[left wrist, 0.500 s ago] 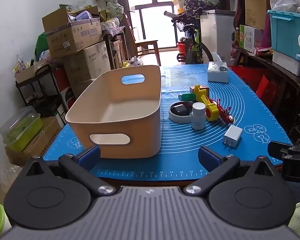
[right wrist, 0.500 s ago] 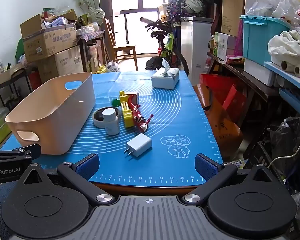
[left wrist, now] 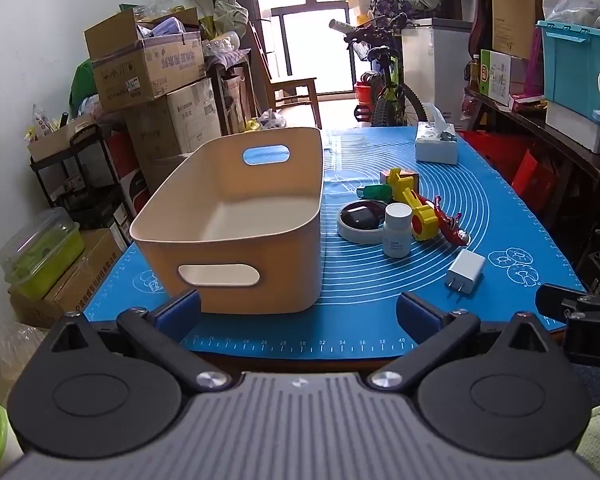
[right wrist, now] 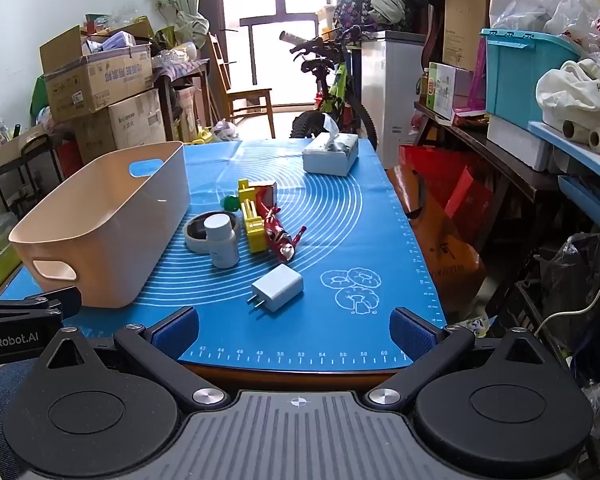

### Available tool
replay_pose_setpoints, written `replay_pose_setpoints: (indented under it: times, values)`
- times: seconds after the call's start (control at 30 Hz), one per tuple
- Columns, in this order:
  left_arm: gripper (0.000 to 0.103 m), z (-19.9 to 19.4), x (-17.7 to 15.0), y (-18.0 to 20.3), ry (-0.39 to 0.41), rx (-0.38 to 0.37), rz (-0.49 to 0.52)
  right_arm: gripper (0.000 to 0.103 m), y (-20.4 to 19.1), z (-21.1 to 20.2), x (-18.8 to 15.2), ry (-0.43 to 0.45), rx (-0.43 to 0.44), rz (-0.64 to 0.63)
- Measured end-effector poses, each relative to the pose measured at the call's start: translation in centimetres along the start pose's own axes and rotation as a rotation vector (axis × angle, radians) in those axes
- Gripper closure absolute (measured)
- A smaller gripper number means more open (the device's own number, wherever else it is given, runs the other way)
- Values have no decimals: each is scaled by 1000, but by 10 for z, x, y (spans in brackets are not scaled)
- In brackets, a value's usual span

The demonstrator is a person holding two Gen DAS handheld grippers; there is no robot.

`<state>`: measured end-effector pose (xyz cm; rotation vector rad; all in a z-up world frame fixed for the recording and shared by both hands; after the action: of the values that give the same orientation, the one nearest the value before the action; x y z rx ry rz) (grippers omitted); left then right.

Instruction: Organize rigid objects

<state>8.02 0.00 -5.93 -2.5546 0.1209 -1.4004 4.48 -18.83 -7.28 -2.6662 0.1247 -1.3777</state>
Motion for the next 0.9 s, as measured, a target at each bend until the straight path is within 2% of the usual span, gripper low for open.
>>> replay_pose_setpoints:
  times: [0.9]
  values:
    - [0,1,4,-2,-10,-1,-1,3,1,4,0,-7,-2,-1]
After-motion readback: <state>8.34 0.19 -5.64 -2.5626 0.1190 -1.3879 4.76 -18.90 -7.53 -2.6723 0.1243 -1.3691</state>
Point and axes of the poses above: each gripper's, at about its wrist camera, not at the fingertips, and z roughly the way its jaws point, y to its right, x to its top, the point moved 10 cm from there along z, roughly the way its jaws point, and after that the axes turned 9 degrees about x, right-handed, at the moved point
